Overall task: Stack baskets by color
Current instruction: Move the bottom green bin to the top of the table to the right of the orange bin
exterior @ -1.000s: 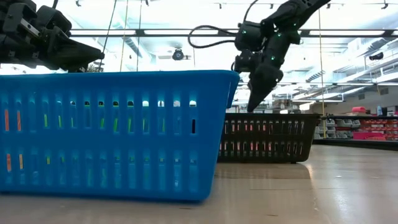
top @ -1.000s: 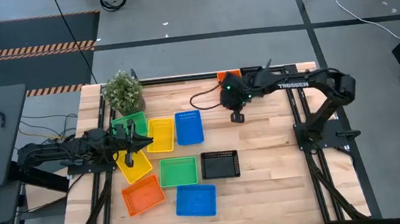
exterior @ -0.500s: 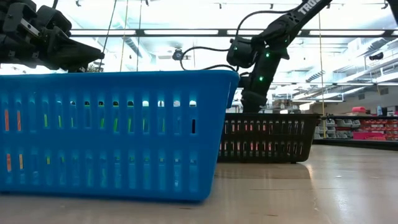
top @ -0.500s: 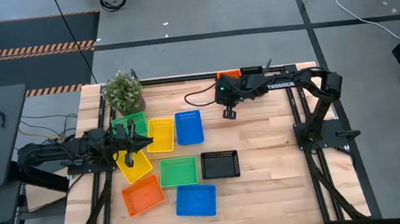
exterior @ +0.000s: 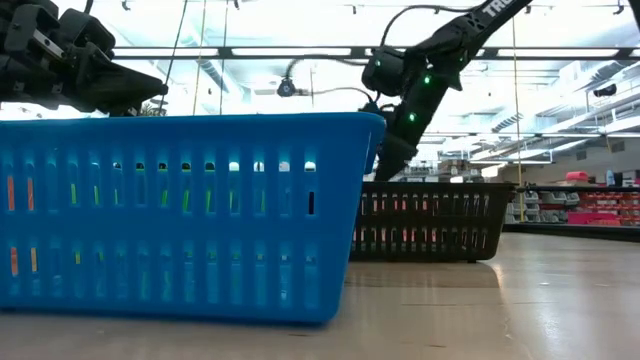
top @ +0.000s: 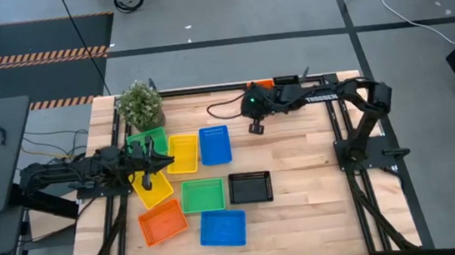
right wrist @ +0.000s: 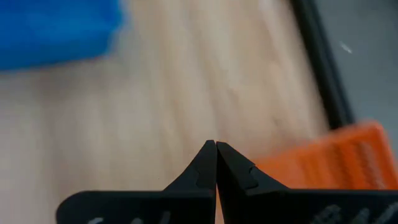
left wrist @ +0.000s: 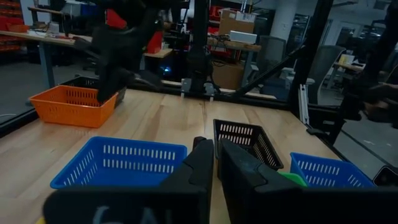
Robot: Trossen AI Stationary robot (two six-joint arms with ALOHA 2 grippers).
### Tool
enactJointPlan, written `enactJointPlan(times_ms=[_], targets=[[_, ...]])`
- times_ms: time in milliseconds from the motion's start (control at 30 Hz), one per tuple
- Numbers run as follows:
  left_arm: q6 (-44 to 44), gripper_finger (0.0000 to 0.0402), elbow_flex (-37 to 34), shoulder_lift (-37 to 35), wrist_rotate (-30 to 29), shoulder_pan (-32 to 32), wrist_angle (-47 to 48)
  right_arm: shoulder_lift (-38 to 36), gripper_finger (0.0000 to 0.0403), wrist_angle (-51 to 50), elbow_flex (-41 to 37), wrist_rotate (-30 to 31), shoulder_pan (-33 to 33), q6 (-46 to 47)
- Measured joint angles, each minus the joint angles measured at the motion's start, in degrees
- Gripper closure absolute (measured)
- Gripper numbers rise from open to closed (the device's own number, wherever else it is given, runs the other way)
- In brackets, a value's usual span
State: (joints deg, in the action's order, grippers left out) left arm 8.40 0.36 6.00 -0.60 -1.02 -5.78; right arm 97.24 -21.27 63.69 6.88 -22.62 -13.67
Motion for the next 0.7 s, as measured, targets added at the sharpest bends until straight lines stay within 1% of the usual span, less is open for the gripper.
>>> enactJointPlan(times_ms=[233, 333, 400, 467, 600, 700], targets=[[0.00, 0.0366, 0.01, 0.00, 0.00, 0.02, -0.07, 0.05, 0.0388, 7.93, 0.61, -20.21, 6.36, 0.00], [0.00, 0.0363, 0.02, 0.00, 0.00, 0.00, 0.00, 0.10, 0.0380, 12.15, 0.62, -24.74, 9.57, 0.02], [-0.01, 0.0364, 0.01, 0.00, 0.01, 0.01, 0.01, 0.10, 0.0375, 15.12, 0.61, -24.73, 11.87, 0.00], [0.00, 0.0366, 0.02, 0.00, 0.00, 0.00, 0.00, 0.12, 0.0369, 18.33, 0.62, -23.14, 14.32, 0.01], [-0.02, 0.0371, 0.01, 0.00, 0.01, 0.01, 0.02, 0.14, 0.0347, 25.57, 0.61, -14.49, 19.52, 0.17], [-0.02, 0.0371, 0.00, 0.00, 0.00, 0.00, 0.00, 0.14, 0.0325, 31.19, 0.62, -10.83, 22.21, 0.95]])
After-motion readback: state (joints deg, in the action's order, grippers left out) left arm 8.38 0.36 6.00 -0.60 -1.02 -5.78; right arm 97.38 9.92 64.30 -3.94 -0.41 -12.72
